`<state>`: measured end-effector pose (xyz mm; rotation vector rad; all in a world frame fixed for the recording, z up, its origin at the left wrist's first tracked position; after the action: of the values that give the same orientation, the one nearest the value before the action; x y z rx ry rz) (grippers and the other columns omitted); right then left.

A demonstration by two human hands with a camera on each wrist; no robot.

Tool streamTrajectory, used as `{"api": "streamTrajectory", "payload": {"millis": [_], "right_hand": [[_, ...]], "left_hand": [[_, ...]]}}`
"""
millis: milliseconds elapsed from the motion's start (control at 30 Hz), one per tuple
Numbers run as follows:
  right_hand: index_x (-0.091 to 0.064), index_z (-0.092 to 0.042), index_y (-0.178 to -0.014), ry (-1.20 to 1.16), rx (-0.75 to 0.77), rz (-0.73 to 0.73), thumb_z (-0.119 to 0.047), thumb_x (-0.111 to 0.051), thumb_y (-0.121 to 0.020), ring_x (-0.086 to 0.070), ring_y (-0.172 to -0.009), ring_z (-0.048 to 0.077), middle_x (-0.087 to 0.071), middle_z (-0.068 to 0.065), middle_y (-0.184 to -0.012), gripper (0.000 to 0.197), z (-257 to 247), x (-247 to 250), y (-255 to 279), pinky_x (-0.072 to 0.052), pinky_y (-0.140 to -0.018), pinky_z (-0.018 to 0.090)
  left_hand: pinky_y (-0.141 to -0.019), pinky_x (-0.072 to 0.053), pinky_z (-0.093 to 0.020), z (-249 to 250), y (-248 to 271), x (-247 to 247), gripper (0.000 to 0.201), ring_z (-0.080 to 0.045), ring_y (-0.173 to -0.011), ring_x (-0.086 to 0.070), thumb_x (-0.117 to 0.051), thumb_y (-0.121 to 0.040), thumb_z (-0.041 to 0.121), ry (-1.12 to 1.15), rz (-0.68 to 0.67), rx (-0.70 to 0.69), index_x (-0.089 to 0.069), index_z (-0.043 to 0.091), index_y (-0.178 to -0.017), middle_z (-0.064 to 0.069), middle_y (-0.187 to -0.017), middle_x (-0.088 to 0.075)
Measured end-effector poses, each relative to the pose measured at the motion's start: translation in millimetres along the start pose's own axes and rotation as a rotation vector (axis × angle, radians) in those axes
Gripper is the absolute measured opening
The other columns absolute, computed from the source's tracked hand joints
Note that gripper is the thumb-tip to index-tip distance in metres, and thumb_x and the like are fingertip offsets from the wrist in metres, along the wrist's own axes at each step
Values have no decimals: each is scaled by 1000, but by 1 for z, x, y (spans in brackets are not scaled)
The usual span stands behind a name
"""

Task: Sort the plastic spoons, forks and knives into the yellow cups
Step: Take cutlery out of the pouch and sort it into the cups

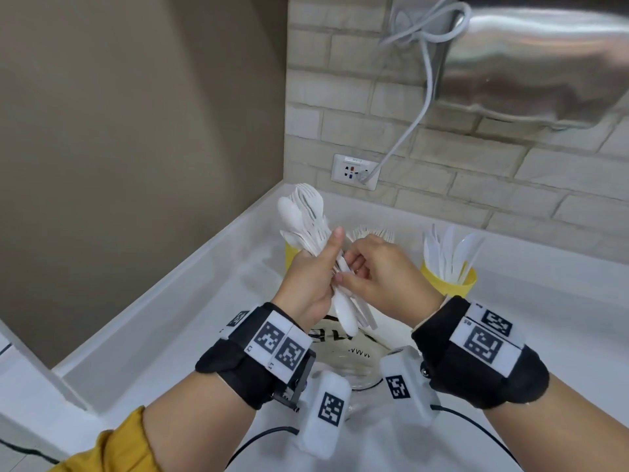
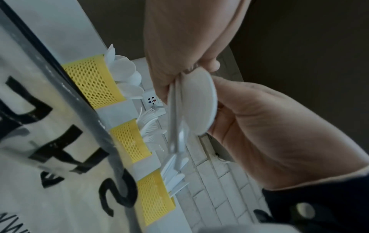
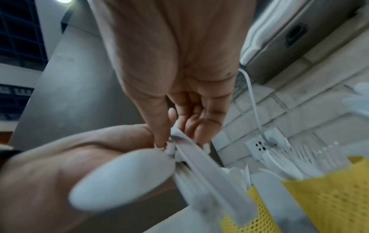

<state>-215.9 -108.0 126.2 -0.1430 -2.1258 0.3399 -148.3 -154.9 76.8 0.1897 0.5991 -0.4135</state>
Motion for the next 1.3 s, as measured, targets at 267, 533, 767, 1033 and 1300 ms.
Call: {"api": "streamTrajectory", "payload": {"millis": [267, 533, 767, 1033, 1300], "right_hand": [[-41, -19, -69, -232, -165, -78, -11, -56, -89, -47, -56, 9, -46, -3, -64, 26, 17, -2, 5, -38, -53, 13], [-46, -15, -86, -865, -380, 28, -7, -46, -94, -41, -42, 7, -48, 1, -57, 12, 40, 8, 9, -32, -41, 16], [-54, -12, -69, -863, -391, 232, -12, -54, -91, -42, -36, 12, -49, -1, -48, 22, 40, 20, 6, -37, -36, 20], [-50, -6, -74, -718, -301, 217, -16, -62, -87, -42, -34, 11, -45, 3, -54, 20, 36, 14, 9, -33, -33, 17], [-45, -6, -76, -686, -311, 210, -19, -44, -96, -44, -36, 3, -42, 8, -59, 24, 38, 17, 17, -35, -33, 17]], "left_hand": [[-51, -56, -30, -8, 5, -11, 23, -21, -58, -66, -59, -85, 30, -34, -59, 18, -61, 7, -89, -9, -68, -65], [-57, -51, -25, -12, 7, -18, 21, -19, -57, -58, -51, -93, 14, -154, -176, 3, -57, 3, -76, -5, -57, -57], [-58, -55, -25, -21, 12, -28, 16, -12, -58, -64, -49, -91, 4, -195, -332, 53, -63, 12, -93, 0, -68, -68], [-60, -54, -26, -18, 16, -31, 11, -15, -60, -65, -53, -89, 3, -303, -337, -49, -62, 7, -95, -7, -72, -65], [-68, -57, -37, -19, 19, -27, 21, -26, -71, -68, -52, -90, 12, -242, -335, -27, -61, 1, -107, -18, -85, -66]]}}
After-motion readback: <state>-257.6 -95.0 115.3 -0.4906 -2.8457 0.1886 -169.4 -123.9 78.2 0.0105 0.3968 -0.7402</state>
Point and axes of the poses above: each hand's wrist, its own y-axis away from the middle knuckle, its own x-axis out of the back of the hand, z = x × y, the point moved 7 cm from there along -y, towards the middle knuckle
